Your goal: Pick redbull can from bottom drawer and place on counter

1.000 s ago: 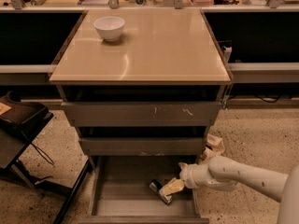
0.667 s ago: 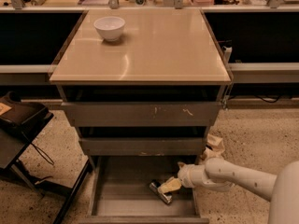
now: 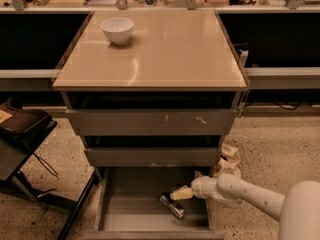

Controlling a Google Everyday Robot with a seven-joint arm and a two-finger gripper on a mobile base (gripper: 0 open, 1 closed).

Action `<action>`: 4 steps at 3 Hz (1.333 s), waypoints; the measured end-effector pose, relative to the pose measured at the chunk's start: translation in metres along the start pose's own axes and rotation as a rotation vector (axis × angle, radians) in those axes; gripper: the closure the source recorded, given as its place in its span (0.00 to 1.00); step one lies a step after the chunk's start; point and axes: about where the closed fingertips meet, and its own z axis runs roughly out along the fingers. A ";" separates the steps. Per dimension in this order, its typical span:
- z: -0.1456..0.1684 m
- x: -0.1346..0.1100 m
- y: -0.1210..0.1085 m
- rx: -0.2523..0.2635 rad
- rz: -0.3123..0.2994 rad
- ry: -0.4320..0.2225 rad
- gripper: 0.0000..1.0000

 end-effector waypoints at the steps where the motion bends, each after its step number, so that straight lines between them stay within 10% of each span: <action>1: 0.022 0.021 0.002 -0.031 0.052 0.018 0.00; 2: 0.075 0.085 0.028 -0.092 0.172 0.040 0.00; 4: 0.085 0.089 0.039 -0.060 0.133 0.091 0.00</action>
Offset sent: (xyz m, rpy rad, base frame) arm -0.0590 0.0628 -0.1811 0.1854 0.2824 -0.0686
